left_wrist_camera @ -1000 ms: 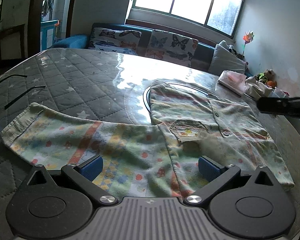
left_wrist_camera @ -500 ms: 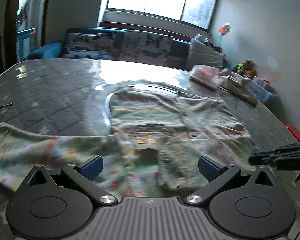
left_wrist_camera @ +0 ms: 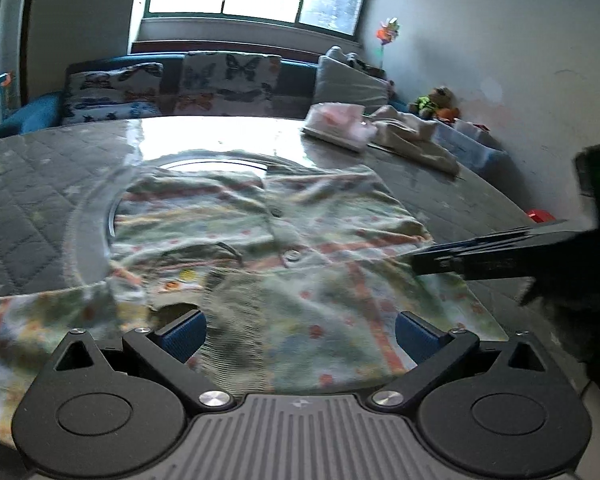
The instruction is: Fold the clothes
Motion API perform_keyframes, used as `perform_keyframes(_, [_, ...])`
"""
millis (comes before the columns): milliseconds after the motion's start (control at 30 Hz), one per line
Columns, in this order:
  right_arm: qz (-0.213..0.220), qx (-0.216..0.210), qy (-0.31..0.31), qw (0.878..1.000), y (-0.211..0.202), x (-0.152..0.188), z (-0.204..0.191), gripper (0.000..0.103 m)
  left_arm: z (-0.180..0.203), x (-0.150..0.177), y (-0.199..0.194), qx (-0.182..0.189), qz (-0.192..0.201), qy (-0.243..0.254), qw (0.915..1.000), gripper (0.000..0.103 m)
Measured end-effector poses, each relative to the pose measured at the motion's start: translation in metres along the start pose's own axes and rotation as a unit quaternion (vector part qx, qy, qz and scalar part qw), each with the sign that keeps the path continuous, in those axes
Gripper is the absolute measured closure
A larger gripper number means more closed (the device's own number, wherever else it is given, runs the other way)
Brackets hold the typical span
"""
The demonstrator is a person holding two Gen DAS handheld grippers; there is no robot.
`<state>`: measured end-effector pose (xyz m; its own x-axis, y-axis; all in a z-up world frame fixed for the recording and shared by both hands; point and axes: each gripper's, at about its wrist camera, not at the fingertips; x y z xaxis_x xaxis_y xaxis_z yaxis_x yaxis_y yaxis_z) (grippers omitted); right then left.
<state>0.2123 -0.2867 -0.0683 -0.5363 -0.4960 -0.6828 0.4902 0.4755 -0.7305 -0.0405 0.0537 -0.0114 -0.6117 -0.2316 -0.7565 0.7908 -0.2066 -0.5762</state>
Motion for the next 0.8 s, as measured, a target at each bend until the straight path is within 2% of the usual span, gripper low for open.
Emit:
perform_keyframes(133, [0.01, 0.001, -0.011, 1.0, -0.005, 0.003, -0.008, 0.061, -0.001, 0.008, 0.005, 0.008, -0.013, -0.004, 0.9999, 0.001])
perform_keyframes(167, [0.011, -0.001, -0.02, 1.0, -0.009, 0.003, -0.012, 0.06, -0.002, 0.009, 0.003, 0.01, -0.011, -0.005, 0.9999, 0.002])
perform_keyframes(300, [0.018, -0.023, -0.058, 0.998, -0.02, 0.004, -0.034, 0.054, -0.01, 0.011, -0.014, 0.006, 0.008, -0.019, 0.9998, 0.001])
perform_keyframes(367, [0.022, -0.038, -0.071, 0.997, -0.024, 0.004, -0.046, 0.053, -0.018, 0.012, -0.025, -0.008, 0.017, -0.03, 0.9993, 0.001])
perform_keyframes(533, [0.034, -0.074, -0.099, 0.992, -0.028, 0.004, -0.076, 0.051, -0.046, 0.015, -0.057, -0.071, 0.045, -0.065, 0.9943, 0.002])
perform_keyframes(633, [0.03, -0.086, -0.11, 0.99, -0.022, 0.008, -0.09, 0.051, -0.067, 0.018, -0.078, -0.117, 0.065, -0.095, 0.9864, 0.005])
perform_keyframes(733, [0.017, -0.084, -0.123, 0.989, -0.013, 0.015, -0.098, 0.049, -0.09, 0.023, -0.097, -0.176, 0.084, -0.119, 0.9737, 0.009])
perform_keyframes(800, [0.017, -0.084, -0.125, 0.988, -0.013, 0.016, -0.099, 0.049, -0.108, 0.026, -0.11, -0.22, 0.096, -0.136, 0.9612, 0.012])
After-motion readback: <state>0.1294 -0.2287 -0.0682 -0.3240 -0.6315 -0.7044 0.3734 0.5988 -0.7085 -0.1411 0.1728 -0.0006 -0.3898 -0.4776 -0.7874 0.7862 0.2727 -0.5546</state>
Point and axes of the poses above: each gripper's, at about its wrist camera, not at the fingertips, and y roughly the way its jaws point, z to its right, x to its underside, and after that the axes turned 11 degrees about x, right-handed
